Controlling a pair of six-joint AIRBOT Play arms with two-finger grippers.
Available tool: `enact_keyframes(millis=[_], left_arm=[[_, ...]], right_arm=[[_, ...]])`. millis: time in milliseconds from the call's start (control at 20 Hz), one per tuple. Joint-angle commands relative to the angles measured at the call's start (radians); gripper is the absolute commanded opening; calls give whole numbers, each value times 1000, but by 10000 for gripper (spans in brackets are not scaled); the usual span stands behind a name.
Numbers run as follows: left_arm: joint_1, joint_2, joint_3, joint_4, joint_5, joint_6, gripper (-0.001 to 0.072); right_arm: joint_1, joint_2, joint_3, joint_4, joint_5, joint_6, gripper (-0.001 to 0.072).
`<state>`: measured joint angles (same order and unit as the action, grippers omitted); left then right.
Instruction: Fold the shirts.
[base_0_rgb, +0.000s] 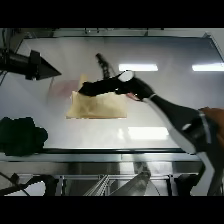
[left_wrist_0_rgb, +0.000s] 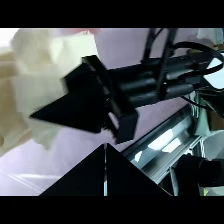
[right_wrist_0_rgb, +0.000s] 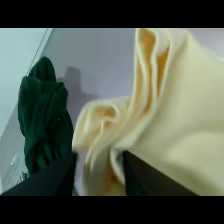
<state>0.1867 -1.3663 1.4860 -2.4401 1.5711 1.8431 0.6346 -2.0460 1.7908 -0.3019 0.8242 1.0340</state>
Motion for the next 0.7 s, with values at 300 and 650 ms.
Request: enact_keyframes(millis=[300, 650], left_arm=[[55, 167, -362, 10, -52, 107, 15], [55, 251, -435, 12, -52, 122, 15]], right_arm=[[-155, -48, 158, -297, 465, 200, 248], [-504, 79, 98, -752, 724, 552, 533]])
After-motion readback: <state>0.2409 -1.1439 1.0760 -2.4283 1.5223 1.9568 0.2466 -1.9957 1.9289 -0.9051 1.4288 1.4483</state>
